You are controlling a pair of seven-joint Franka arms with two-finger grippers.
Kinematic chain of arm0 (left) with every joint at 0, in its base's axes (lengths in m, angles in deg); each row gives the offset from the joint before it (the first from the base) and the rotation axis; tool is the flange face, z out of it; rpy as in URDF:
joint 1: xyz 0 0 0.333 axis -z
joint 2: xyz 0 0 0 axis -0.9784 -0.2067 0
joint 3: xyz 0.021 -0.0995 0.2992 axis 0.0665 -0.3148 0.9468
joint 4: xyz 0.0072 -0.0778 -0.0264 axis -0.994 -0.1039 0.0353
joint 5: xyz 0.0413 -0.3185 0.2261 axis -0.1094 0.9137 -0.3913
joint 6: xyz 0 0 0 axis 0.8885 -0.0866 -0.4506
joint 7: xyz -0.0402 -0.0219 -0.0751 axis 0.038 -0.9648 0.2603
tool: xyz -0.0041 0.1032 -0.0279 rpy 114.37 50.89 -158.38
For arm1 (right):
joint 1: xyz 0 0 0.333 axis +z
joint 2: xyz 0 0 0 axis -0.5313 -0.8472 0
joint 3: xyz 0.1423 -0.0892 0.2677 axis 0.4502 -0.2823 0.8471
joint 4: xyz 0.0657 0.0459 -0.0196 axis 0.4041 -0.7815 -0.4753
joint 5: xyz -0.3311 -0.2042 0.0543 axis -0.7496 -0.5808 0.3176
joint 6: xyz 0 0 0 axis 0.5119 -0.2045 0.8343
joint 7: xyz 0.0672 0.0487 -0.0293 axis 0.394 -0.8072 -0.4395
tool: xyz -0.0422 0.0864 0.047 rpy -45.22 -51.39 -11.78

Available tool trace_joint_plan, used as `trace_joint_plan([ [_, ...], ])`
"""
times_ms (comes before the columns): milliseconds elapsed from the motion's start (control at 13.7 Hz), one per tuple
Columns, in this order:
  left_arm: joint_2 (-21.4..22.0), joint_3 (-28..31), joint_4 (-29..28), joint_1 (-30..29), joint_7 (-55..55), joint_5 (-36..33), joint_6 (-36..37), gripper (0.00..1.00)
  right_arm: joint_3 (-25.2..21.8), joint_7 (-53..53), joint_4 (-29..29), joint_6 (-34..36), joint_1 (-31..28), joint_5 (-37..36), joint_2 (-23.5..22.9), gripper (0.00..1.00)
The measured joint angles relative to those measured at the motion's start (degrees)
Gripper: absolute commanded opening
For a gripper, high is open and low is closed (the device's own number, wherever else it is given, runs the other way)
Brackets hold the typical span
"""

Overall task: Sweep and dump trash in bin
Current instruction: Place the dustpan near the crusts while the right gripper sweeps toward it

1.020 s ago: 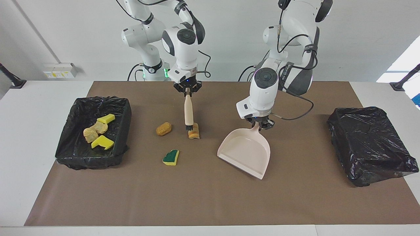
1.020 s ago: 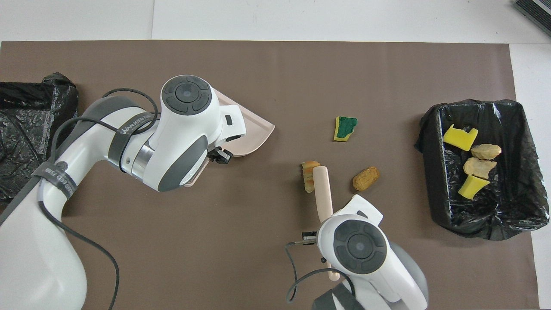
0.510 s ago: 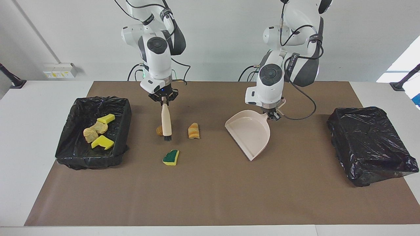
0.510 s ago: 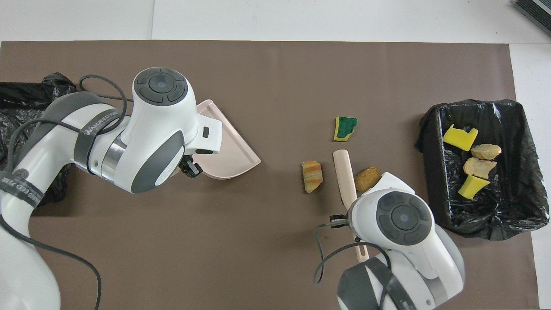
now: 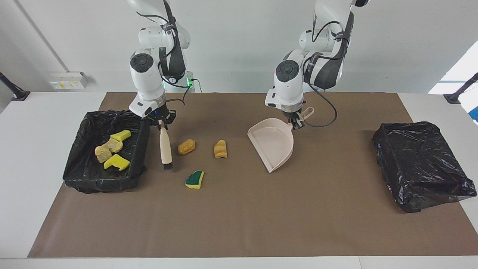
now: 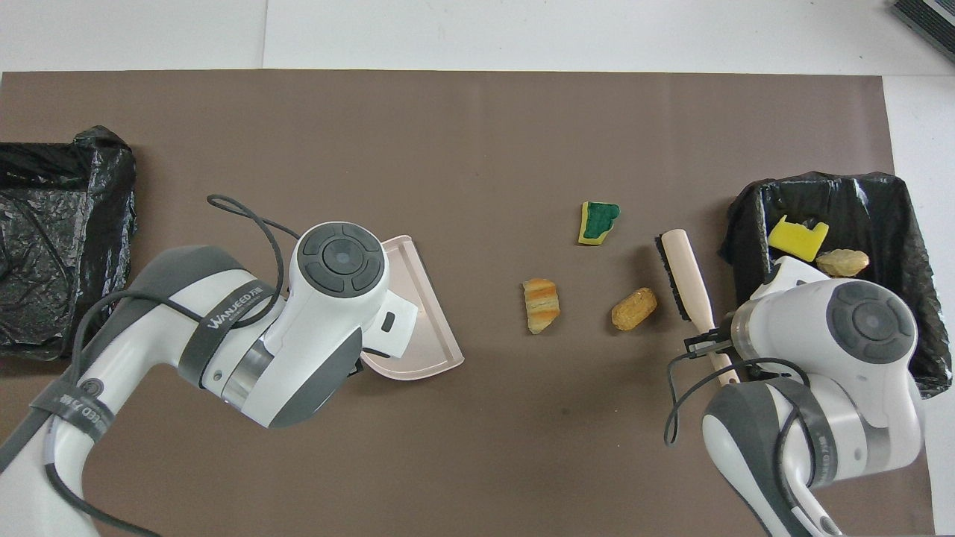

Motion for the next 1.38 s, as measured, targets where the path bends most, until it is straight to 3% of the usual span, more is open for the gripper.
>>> trace_joint_plan([
  [219, -0.03, 0.04, -1.31, 0.78, -0.39, 0.00, -3.13, 0.00, 0.59, -1.14, -3.60, -3.41, 1.54, 3.43, -0.21, 0.00],
  [656, -0.02, 0.06, -2.50, 0.86, -0.72, 0.00, -4.91, 0.00, 0.88, -22.83, -3.17, -9.82, 14.34, 4.58, -3.62, 0.00],
  [1093, -0.03, -0.37, -5.27, 1.01, -0.71, 0.00, -8.59, 0.00, 1.05, -42.41, 6.96, -10.31, 24.37, 5.48, -12.87, 0.00],
  [1385, 0.03, -0.40, -5.71, 1.01, -0.71, 0.00, -9.07, 0.00, 1.46, -43.18, 14.69, -9.21, 30.04, 21.57, -17.16, 0.00],
])
